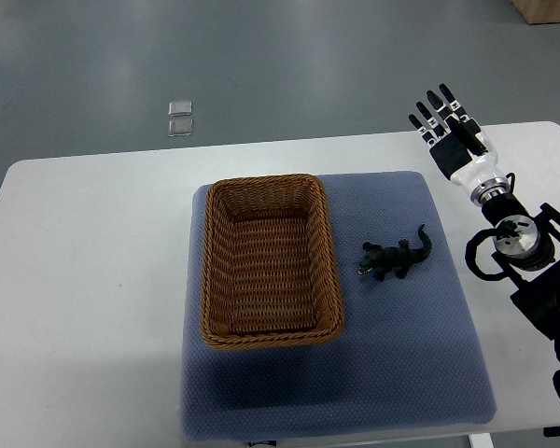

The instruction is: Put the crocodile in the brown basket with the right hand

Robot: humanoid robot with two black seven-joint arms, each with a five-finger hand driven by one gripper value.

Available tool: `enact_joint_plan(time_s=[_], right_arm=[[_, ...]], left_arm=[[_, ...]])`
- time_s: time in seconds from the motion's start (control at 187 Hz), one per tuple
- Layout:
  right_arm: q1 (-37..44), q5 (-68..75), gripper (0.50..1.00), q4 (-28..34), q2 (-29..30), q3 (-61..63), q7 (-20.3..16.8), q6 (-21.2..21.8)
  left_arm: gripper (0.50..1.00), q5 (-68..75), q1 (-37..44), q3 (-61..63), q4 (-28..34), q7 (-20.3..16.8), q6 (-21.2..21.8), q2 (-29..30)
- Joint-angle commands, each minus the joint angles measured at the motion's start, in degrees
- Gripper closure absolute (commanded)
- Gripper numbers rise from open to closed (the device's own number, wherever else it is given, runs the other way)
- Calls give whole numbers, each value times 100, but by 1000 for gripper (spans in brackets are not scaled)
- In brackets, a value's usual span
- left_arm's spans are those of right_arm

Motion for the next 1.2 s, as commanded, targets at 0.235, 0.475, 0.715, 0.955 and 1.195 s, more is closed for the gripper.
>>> enact_joint_plan(time_s=[0.235, 0.475, 0.715, 0.955, 1.195], right_arm=[[-76, -18, 570, -4, -73, -9, 9, 0], [-6, -141, 570, 31, -99, -79, 0, -9], [363, -1688, 570, 329, -609, -1002, -79, 9], [1400, -3138, 570, 1094, -1707, -2584, -659, 343], [3202, -4149, 570, 1586, -2490, -5203, -1072, 720]], left_arm=[[500, 2, 0, 16, -21, 9, 8, 0], [500, 2, 0, 16, -30, 9, 8, 0], [500, 2, 0, 25, -91, 9, 8, 0], [500, 20, -27, 34, -117, 9, -9, 0], [500, 20, -27, 43, -153, 9, -9, 0]])
